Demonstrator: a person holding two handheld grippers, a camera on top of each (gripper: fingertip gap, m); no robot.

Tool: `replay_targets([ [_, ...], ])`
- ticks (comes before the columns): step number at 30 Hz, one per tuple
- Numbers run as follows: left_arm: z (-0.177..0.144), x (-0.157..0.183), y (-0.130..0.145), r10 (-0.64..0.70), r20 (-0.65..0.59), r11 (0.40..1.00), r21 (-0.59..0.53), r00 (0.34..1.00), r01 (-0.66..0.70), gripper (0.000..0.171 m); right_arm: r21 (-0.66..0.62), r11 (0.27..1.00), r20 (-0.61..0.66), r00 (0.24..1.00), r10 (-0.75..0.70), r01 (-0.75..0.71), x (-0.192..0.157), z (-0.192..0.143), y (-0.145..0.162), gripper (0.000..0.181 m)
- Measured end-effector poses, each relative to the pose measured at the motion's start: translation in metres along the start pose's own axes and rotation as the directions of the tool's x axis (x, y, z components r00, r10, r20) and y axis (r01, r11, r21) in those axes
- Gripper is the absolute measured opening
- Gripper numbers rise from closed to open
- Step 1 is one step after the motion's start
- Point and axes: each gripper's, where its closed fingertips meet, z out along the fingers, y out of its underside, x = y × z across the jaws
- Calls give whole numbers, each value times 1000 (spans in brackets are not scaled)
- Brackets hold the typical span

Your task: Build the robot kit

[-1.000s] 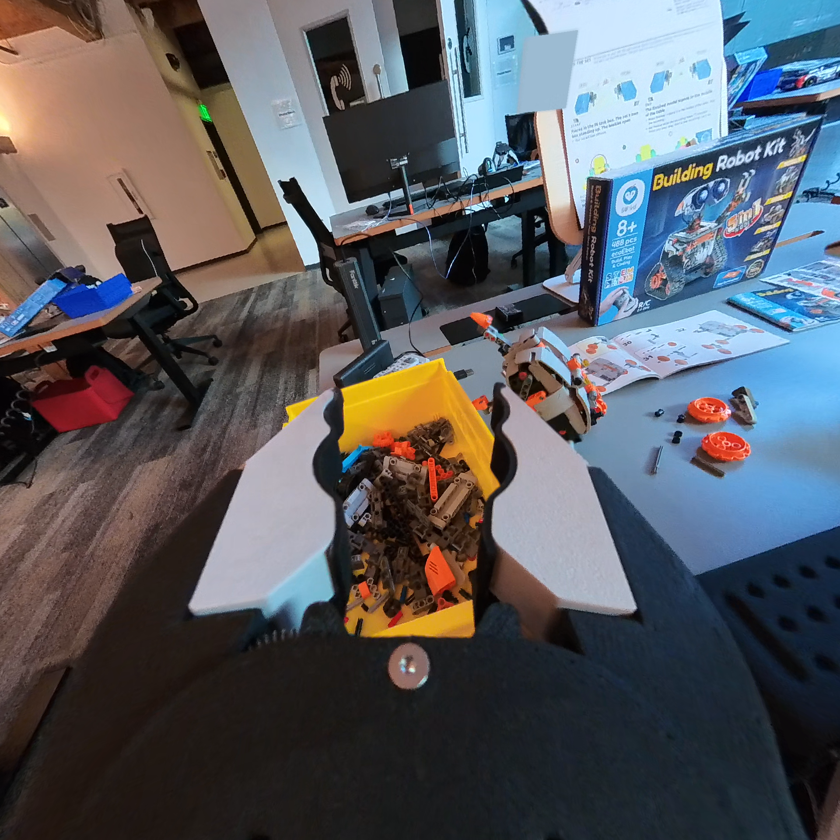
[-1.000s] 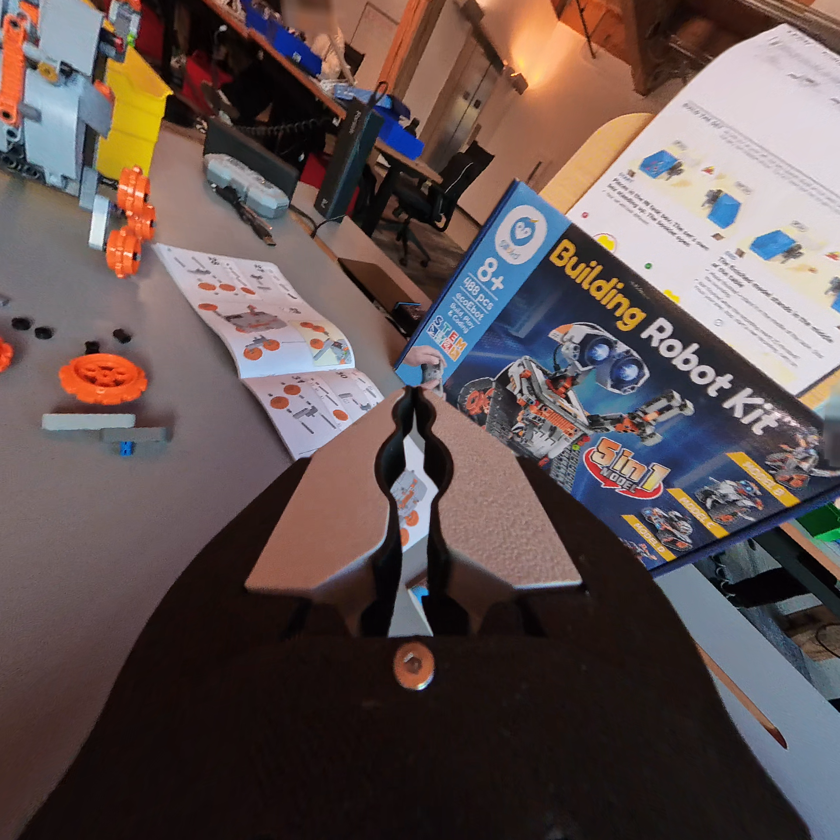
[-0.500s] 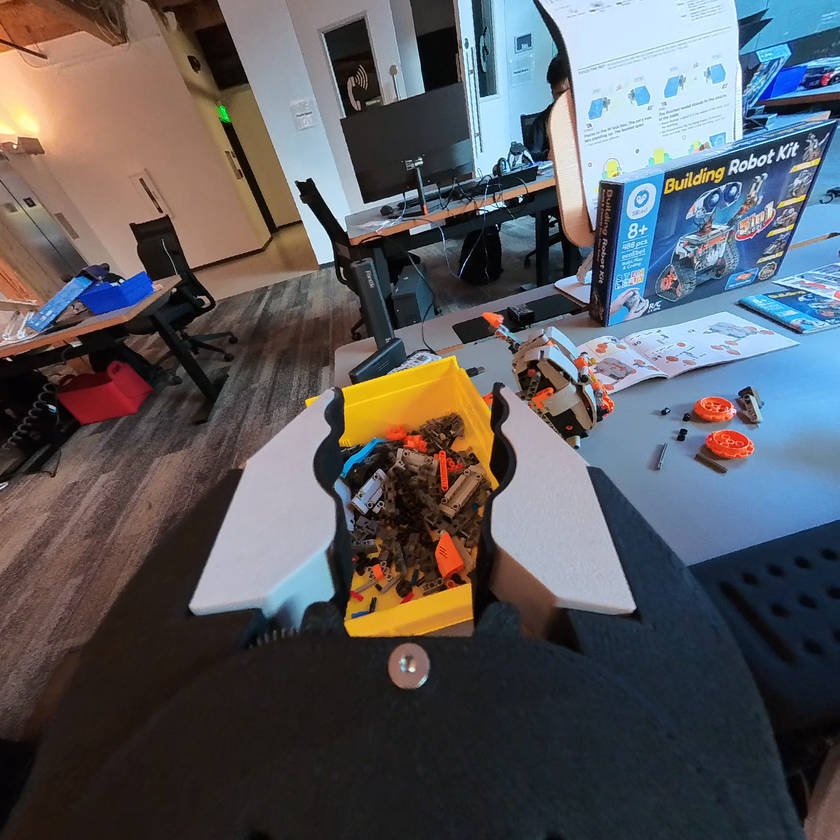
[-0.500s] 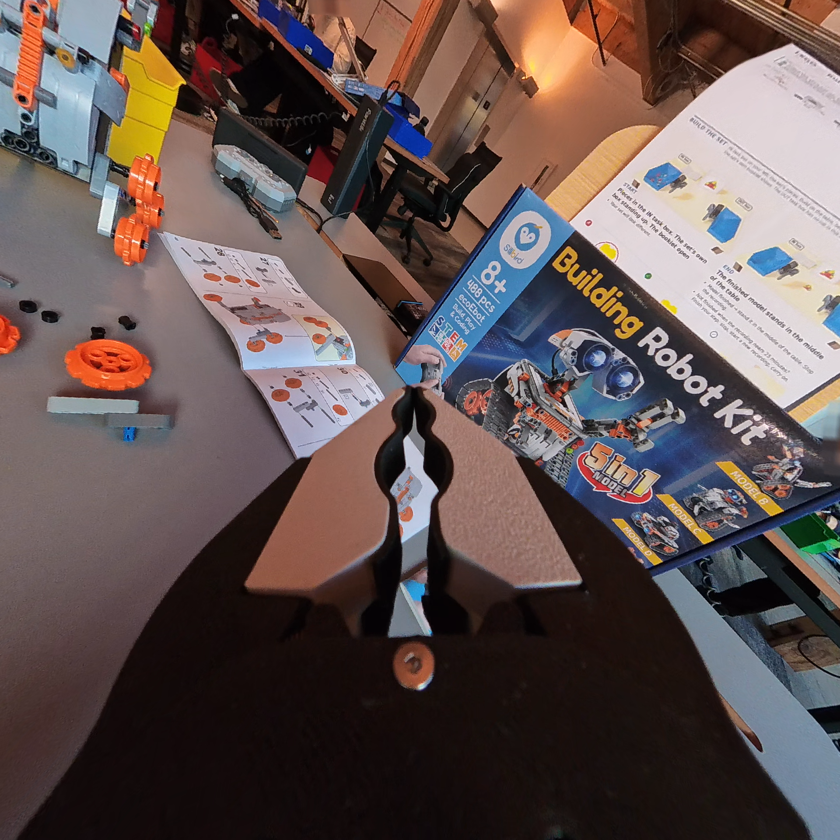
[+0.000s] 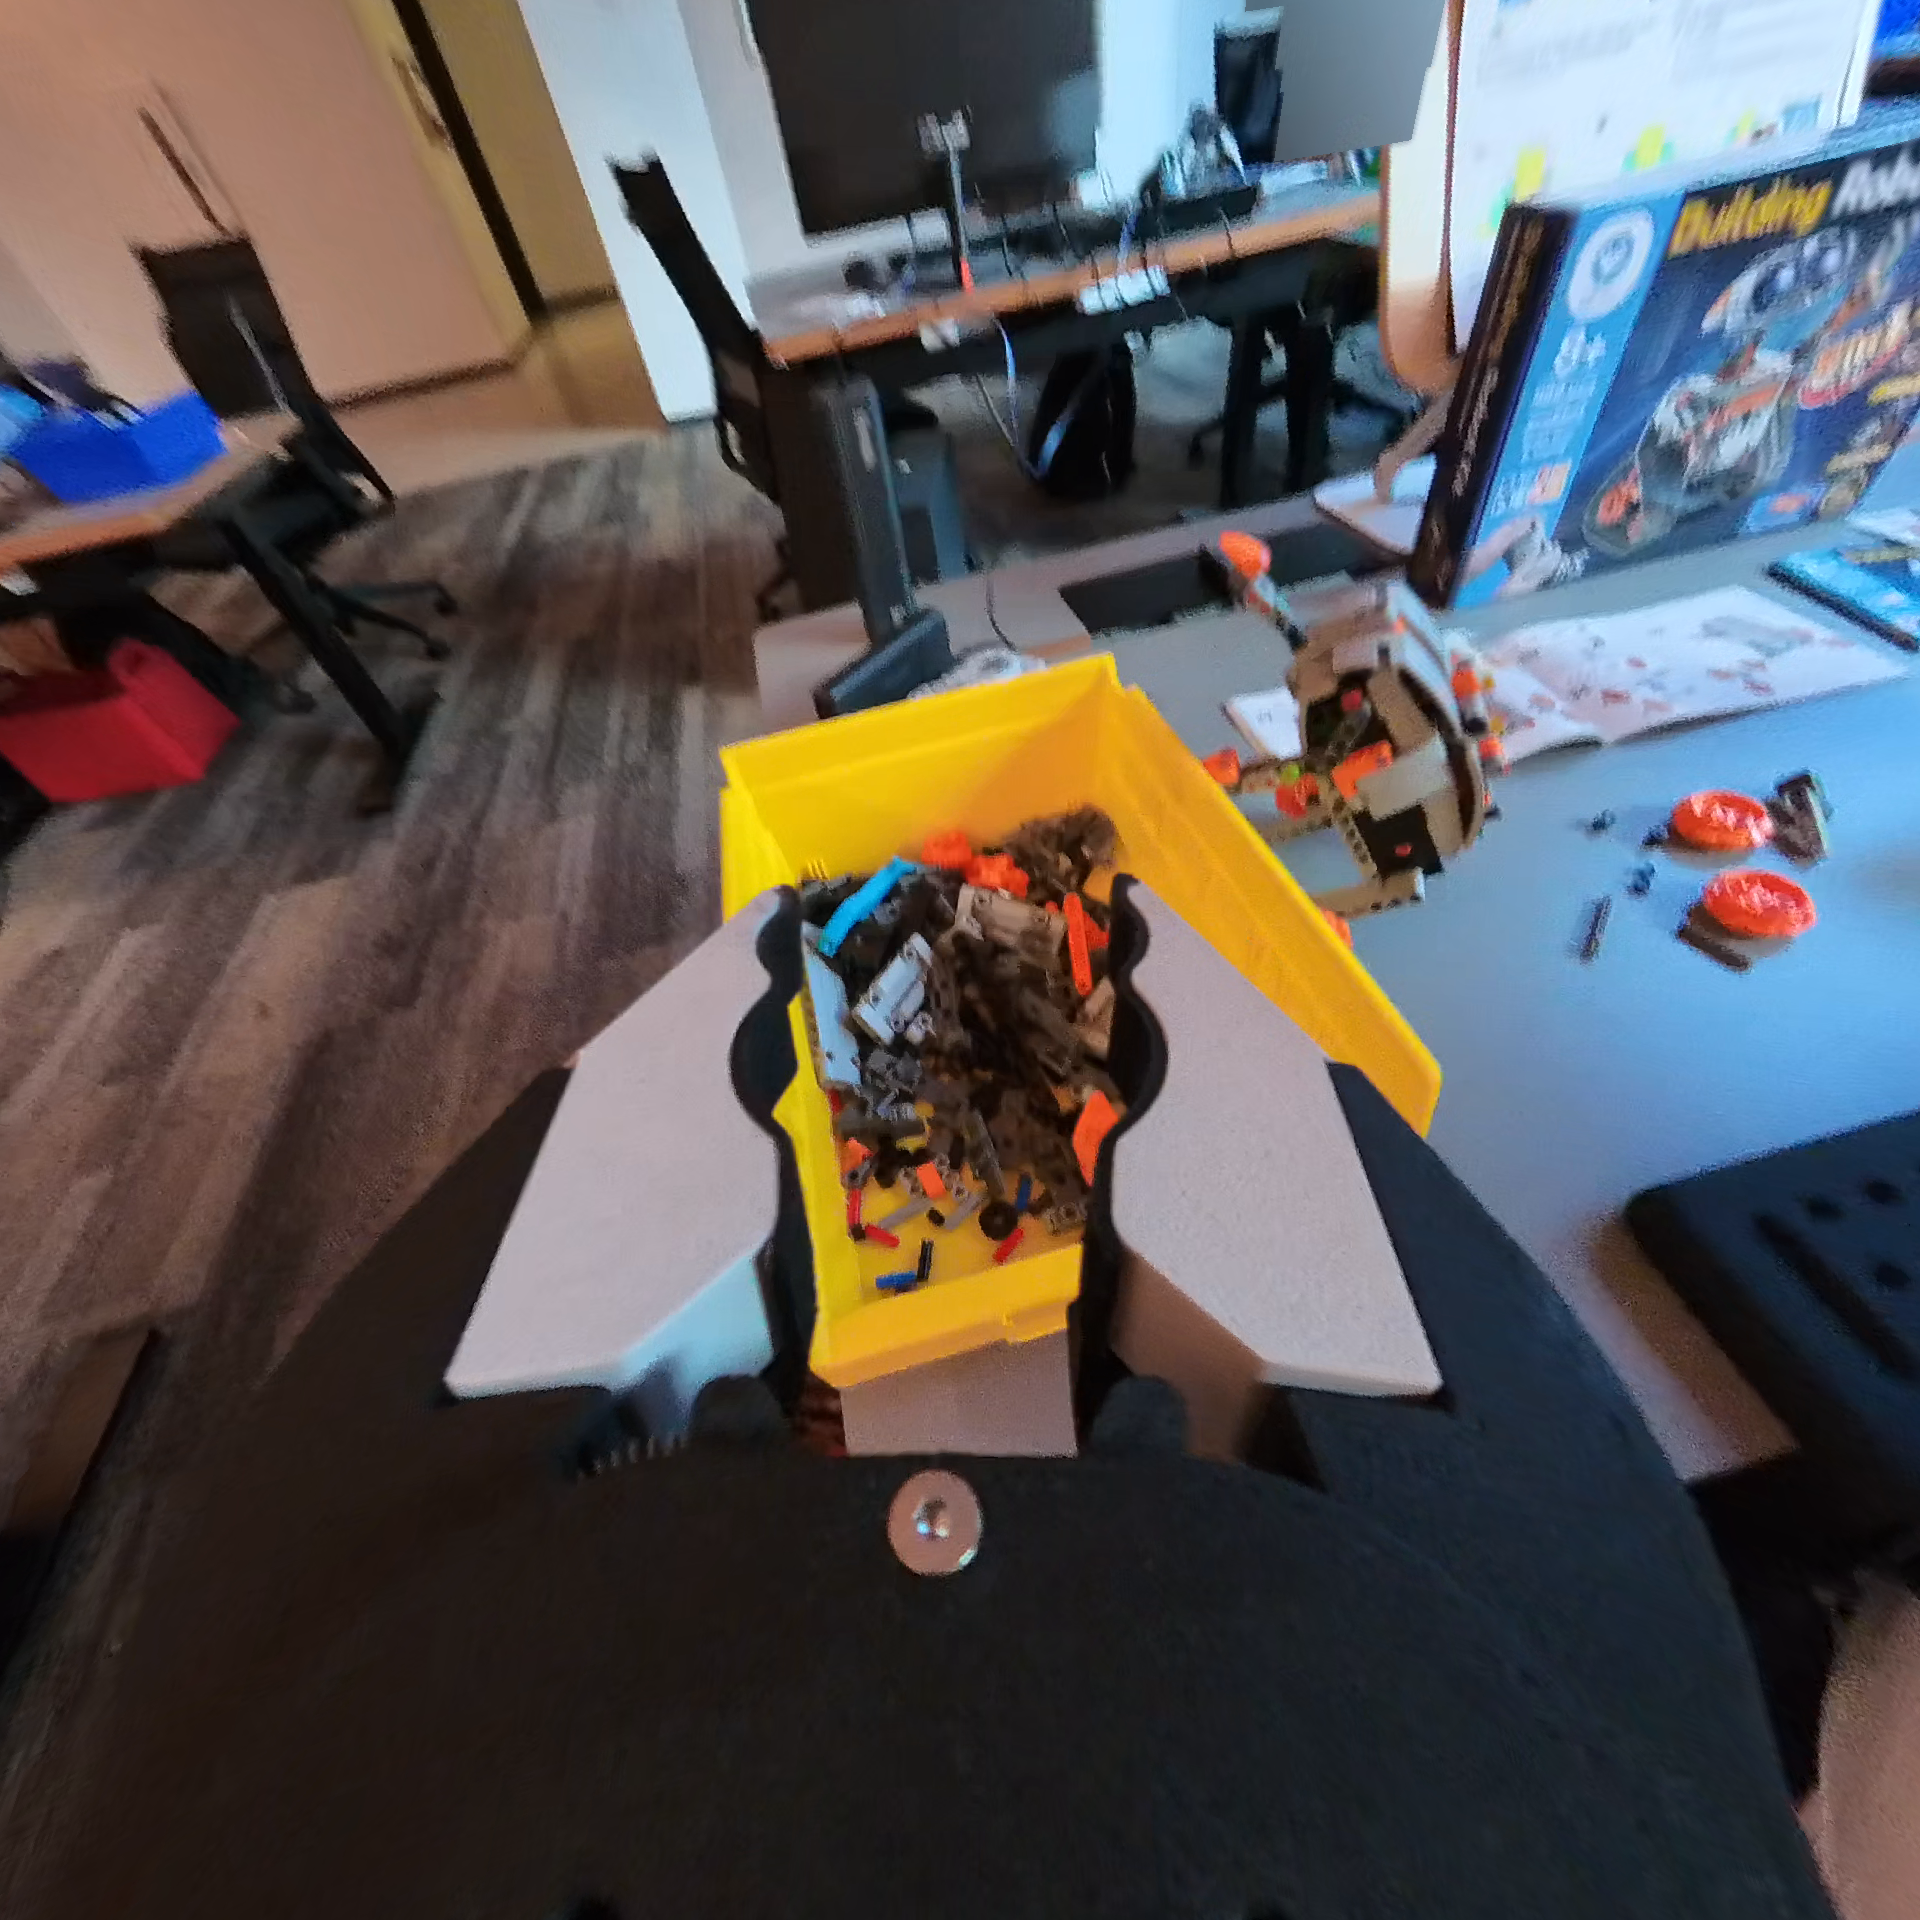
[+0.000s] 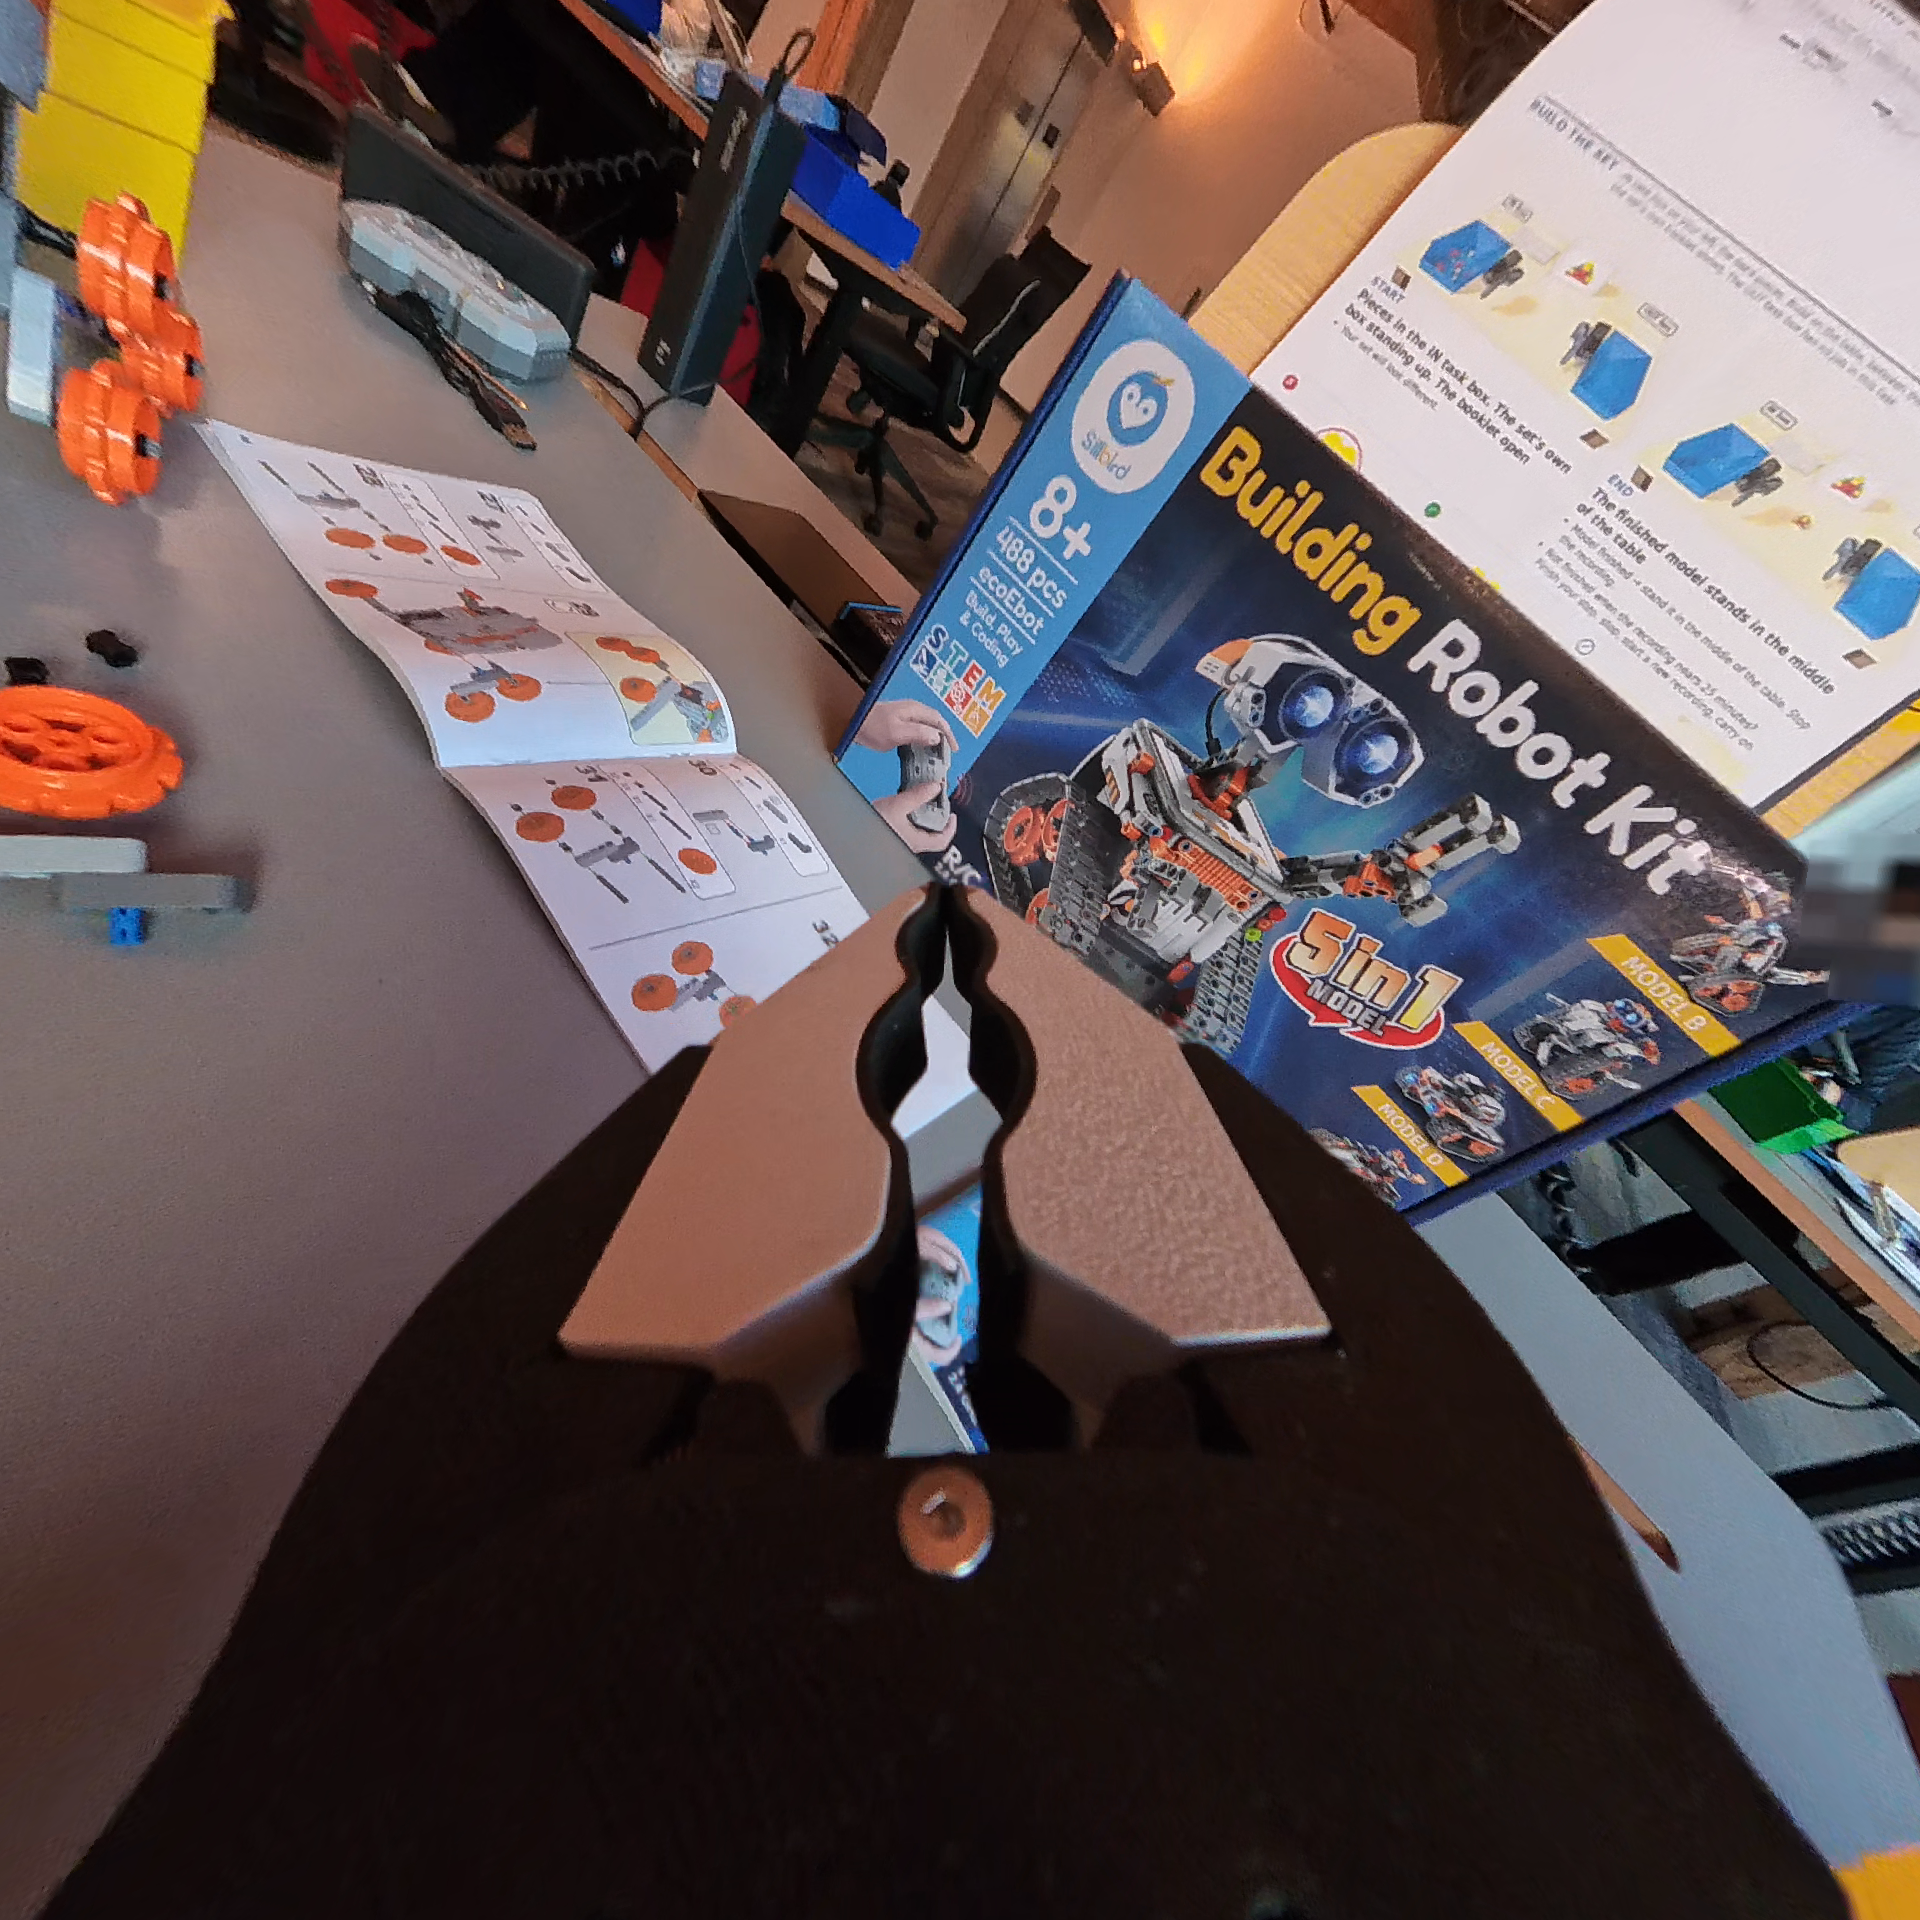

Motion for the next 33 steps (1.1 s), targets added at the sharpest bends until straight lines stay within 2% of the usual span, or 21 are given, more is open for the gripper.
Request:
replay_targets([
  [4, 37, -5, 43, -9, -117, 971, -236, 993, -19, 52, -18, 1000, -24, 1000, -1, 1, 0, 2, 3, 0],
  [6, 54, -10, 61, 14, -159, 929, -364, 987, -71, 41, -8, 1000, -36, 999, 14, -14, 1, 1, 1, 0],
  [9, 76, -7, 73, -5, -248, 856, -502, 969, -124, 33, -17, 1000, -64, 998, 1, -2, 4, 0, 0, 0],
  [12, 100, -13, 81, 33, -258, 781, -596, 966, -186, 45, -43, 999, -82, 997, -16, 13, 6, 0, 6, 0],
  [18, 149, -21, 101, 155, -308, 626, -705, 939, -335, 51, -106, 994, -95, 995, -40, 29, 8, 3, 21, 0],
  [23, 192, -24, 115, 167, -332, 551, -749, 928, -367, 51, -135, 989, -69, 995, -77, 67, 4, 6, 27, 0],
  [26, 212, -30, 125, 206, -340, 497, -771, 917, -398, 60, -154, 982, -48, 992, -117, 108, -1, 8, 29, 0],
  [33, 227, -38, 145, 181, -374, 379, -827, 910, -415, 64, -175, 969, 4, 984, -177, 175, -13, 11, 29, 0],
])
